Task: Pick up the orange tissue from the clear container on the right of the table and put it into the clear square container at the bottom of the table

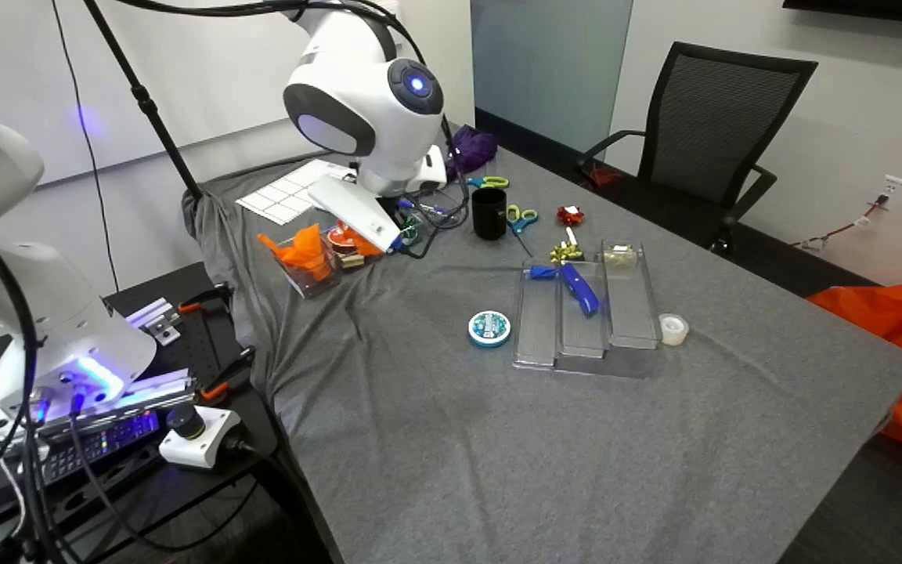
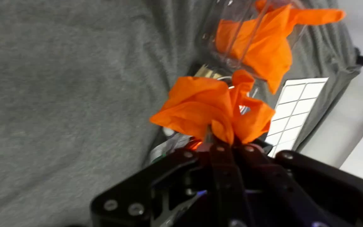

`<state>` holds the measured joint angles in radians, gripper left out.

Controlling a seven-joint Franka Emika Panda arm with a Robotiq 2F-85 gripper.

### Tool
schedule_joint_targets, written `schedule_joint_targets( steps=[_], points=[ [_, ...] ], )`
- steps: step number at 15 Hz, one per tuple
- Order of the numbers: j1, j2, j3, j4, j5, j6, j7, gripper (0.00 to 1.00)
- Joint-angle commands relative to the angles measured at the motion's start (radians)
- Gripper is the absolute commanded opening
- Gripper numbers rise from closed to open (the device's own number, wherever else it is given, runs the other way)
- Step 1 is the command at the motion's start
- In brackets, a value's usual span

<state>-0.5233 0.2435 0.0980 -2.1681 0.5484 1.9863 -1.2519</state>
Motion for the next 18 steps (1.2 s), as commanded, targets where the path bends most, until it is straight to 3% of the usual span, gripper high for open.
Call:
schedule_joint_targets(
  steps=[1, 9, 13, 18],
  points=[
    [0.147, -0.138, -0.074, -0.163, -0.050, -0.035, -0.054, 0.01],
    [0.354, -0.293, -0.122, -0.346, -0.154, 0.059, 0.021, 0.01],
    [0.399, -0.251, -0.131, -0.368, -0.197, 0.231, 0.055, 0.01],
    [0.417, -0.176, -0.130, -0.383, -0.156, 0.378, -0.084, 0.01]
  ],
)
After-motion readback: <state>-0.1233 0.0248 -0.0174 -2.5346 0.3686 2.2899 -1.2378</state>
